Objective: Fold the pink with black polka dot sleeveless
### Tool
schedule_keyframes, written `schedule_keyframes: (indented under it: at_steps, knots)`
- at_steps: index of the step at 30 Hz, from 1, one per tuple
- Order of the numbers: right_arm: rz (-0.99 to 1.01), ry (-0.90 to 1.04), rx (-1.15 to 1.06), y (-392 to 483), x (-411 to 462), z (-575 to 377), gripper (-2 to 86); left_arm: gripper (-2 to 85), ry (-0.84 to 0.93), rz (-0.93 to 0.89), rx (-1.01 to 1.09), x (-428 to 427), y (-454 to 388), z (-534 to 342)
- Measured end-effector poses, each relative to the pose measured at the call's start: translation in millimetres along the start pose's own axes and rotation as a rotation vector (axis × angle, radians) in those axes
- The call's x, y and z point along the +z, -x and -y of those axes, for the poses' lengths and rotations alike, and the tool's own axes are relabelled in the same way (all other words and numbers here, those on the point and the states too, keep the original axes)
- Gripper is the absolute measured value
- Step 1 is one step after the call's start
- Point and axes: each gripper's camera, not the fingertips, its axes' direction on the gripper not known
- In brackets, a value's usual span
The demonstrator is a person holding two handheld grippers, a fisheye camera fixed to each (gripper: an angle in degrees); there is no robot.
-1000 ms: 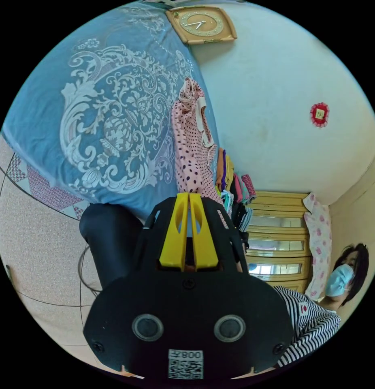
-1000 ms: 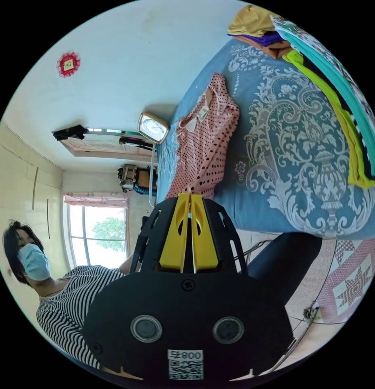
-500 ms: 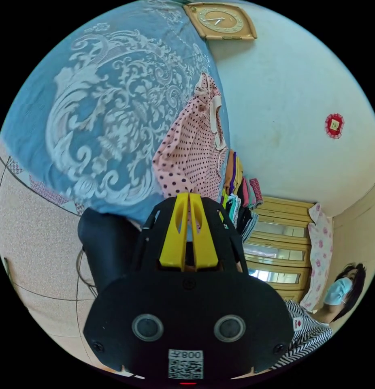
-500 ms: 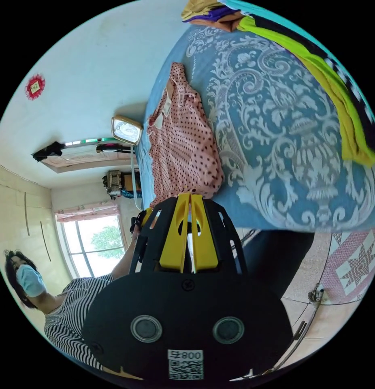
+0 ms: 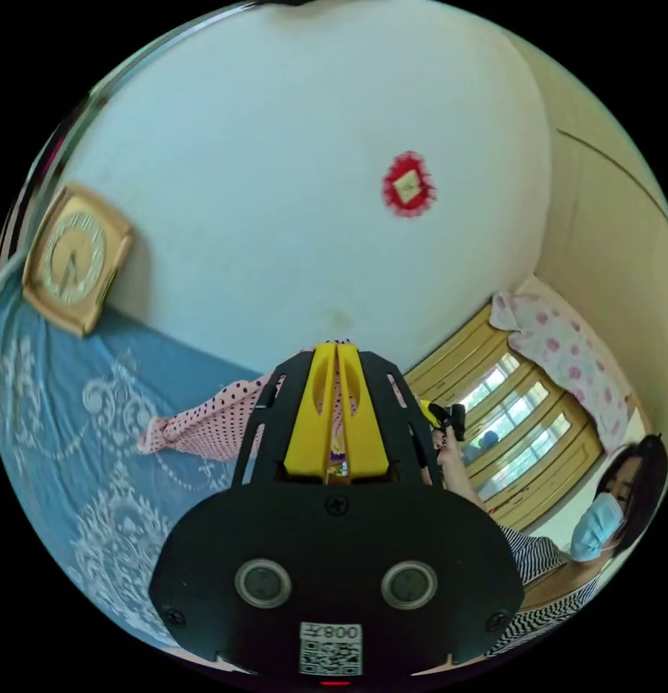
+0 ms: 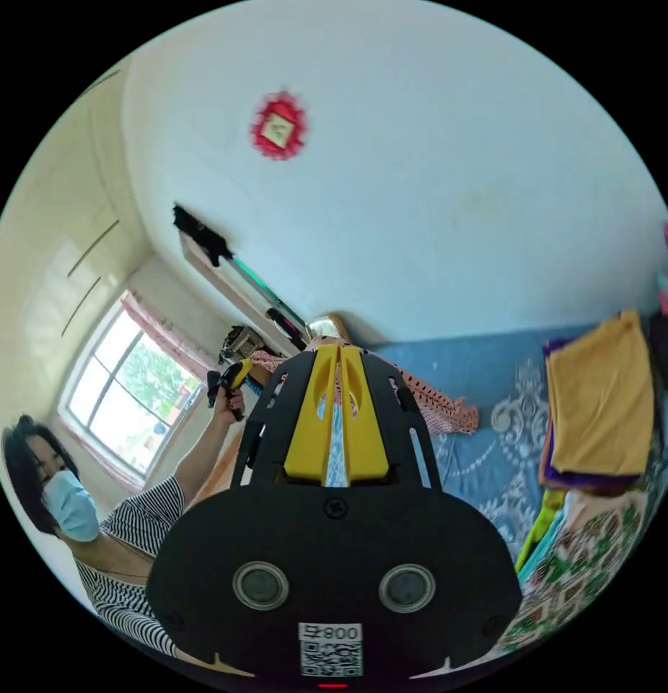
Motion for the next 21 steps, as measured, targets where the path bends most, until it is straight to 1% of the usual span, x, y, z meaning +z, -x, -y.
schedule_keyframes:
  at_steps: [2, 4, 6, 7, 11, 13, 14, 15, 16, 17, 19, 21]
  knots:
    - [0.012, -0.043, -0.075, 36, -24, 3, 0.1, 0.2, -0.016, -0.009, 0.08, -19, -29, 10]
    - [0.031, -0.066, -0.124, 62, -43, -10, 0.1, 0.2, -0.012, -0.011, 0.172, -46, -60, 2]
    - [0.056, -0.056, -0.149, 82, -58, -46, 0.1, 0.2, 0.006, -0.002, 0.213, -64, -74, -17]
    - [0.06, -0.049, -0.148, 85, -60, -58, 0.1, 0.2, 0.023, -0.009, 0.223, -76, -79, -36]
    - [0.087, 0.032, -0.064, 85, -61, -170, 0.1, 0.1, 0.091, -0.031, 0.174, -104, -75, -113]
    - [0.068, 0.084, 0.02, 74, -52, -228, 0.1, 0.1, 0.167, 0.002, 0.099, -112, -59, -177]
    - [0.075, 0.12, 0.094, 62, -43, -268, 0.1, 0.1, 0.193, 0.014, 0.066, -113, -53, -194]
    - [0.095, 0.163, 0.183, 47, -30, -309, 0.1, 0.1, 0.241, 0.043, -0.004, -112, -37, -230]
    - [0.092, 0.184, 0.23, 40, -23, -329, 0.1, 0.1, 0.294, 0.083, -0.087, -110, -18, -266]
    - [0.085, 0.213, 0.312, 27, -9, -366, 0.1, 0.1, 0.317, 0.099, -0.135, -109, -8, -285]
    - [0.059, 0.314, 0.408, 9, 17, -418, 0.1, 0.1, 0.379, 0.111, -0.353, -103, 33, -356]
    - [0.006, 0.435, 0.532, -12, 47, -476, 0.1, 0.1, 0.401, 0.135, -0.486, -101, 54, -399]
